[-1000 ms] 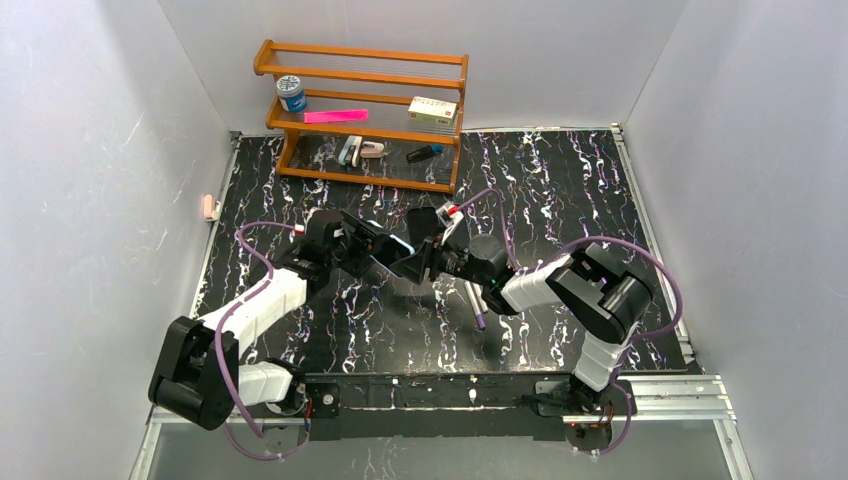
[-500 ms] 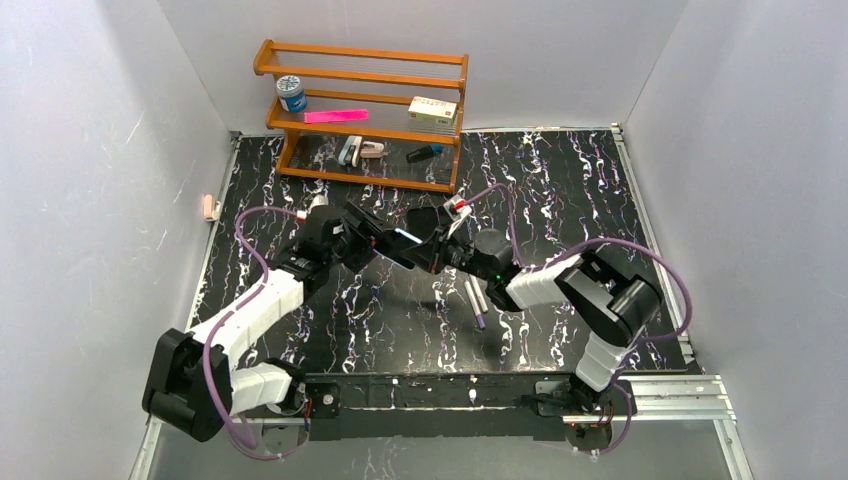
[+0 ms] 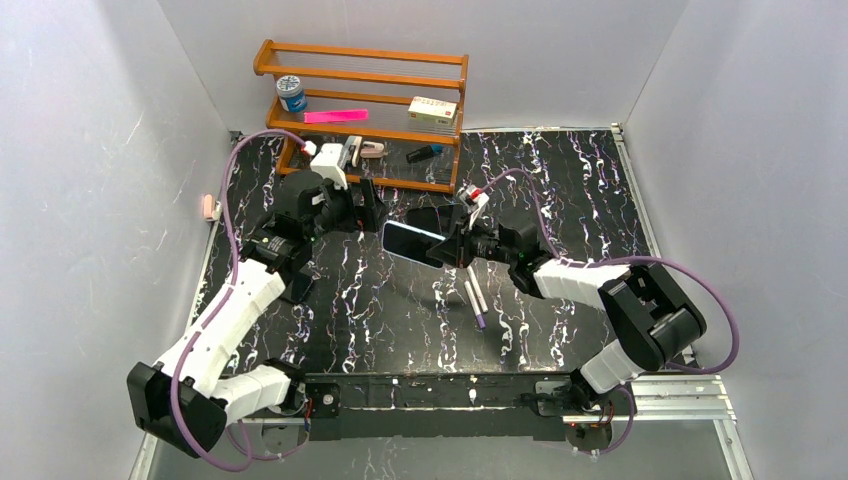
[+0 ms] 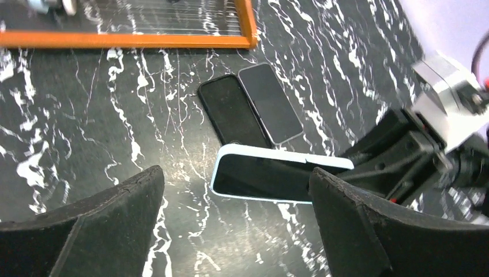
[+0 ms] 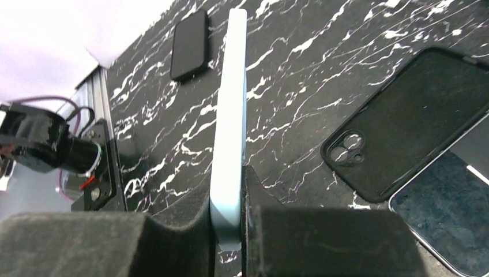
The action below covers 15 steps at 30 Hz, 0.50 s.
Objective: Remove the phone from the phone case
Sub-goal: Adjust the phone.
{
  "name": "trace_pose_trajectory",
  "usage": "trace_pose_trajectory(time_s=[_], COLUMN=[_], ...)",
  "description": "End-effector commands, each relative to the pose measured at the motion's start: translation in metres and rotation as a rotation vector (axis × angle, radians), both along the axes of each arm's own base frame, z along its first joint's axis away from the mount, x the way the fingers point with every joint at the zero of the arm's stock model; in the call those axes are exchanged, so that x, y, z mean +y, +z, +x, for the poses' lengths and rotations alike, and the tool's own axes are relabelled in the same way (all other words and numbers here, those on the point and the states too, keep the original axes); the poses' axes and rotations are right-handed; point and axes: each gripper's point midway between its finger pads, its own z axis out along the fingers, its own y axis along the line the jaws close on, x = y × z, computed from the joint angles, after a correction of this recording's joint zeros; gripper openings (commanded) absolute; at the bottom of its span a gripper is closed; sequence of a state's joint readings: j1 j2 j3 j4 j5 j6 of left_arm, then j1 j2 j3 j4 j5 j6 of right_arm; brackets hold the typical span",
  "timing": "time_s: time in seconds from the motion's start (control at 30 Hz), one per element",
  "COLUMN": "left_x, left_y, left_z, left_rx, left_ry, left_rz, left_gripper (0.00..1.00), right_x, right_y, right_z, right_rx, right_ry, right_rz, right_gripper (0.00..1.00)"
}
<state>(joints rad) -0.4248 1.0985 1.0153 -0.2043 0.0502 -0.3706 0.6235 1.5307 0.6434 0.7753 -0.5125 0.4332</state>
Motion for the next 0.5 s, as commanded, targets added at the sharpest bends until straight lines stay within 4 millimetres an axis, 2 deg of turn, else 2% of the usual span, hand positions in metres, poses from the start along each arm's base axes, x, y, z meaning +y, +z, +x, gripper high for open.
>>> trace_pose_trajectory(time_s=[0.0,0.33,0.47], left_x=[-0.012,-0.05,-0.056], left_y=[0.003,-0.01,-0.022], left_z=[-0.018,-0.045,-0.055], left_rx=[-0.085,-0.06,-0.033], left_ry=[-0.314,-0.685,-0.786], left_rz=[0.203,0.183,0.184], left_gripper=[0.94,0.9,0.88], right_x=[0.01,0.014,0.015], right_y=[0.042,0.051,0.059], right_z=[-0.008,-0.021,-0.031], right_rx=[-0.161,-0.217,-0.257], right_ry=[0.14,0.276,0.348], right_rz=[0.012,-0.019,-0.007], right_gripper=[0.01,0.01,0.01])
